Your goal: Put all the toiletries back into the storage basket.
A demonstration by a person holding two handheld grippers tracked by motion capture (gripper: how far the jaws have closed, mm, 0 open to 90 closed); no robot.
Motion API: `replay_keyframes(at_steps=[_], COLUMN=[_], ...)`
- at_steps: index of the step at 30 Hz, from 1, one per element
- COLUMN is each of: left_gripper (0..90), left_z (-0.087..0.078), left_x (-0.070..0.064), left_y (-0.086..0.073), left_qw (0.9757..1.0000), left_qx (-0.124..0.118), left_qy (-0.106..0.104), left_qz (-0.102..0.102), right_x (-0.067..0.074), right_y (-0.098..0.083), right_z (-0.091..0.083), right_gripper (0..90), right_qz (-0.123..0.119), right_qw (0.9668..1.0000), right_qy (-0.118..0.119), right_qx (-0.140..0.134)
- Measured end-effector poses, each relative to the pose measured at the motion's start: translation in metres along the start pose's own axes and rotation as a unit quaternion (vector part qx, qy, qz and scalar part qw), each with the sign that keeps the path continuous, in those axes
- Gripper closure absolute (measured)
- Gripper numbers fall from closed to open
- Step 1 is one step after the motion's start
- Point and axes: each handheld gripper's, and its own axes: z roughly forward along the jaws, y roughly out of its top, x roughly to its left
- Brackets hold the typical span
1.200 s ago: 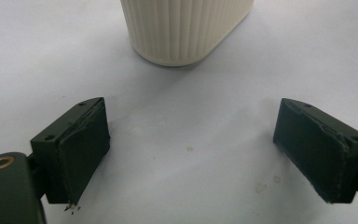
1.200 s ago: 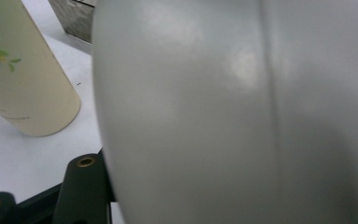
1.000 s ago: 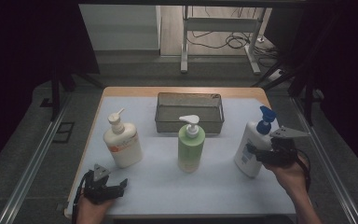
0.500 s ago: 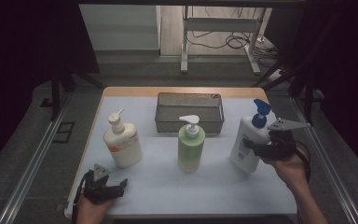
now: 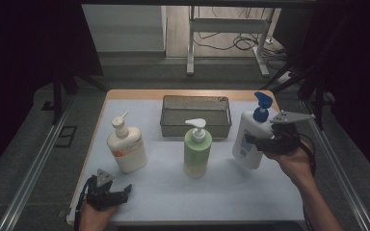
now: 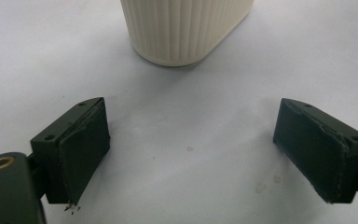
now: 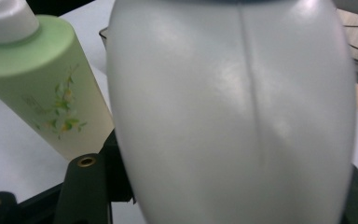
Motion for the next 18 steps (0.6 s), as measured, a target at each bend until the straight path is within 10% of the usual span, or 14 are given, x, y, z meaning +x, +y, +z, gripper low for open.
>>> replay_keyframes(at_steps=[18], left_gripper=[10.3], left_z=[0.000], left_x=[0.000], left_y=[0.000], left_qw=[1.0000], left_qx=[0.000], left_qy=[0.000], left_qz=[0.000], right_x=[0.003], right_y=[0.038], right_z=[0.014], right_gripper=[39.6], right_qz=[-0.011], right_qw=[0.9998], right_qy=[0.013], right_qx=[-0.008])
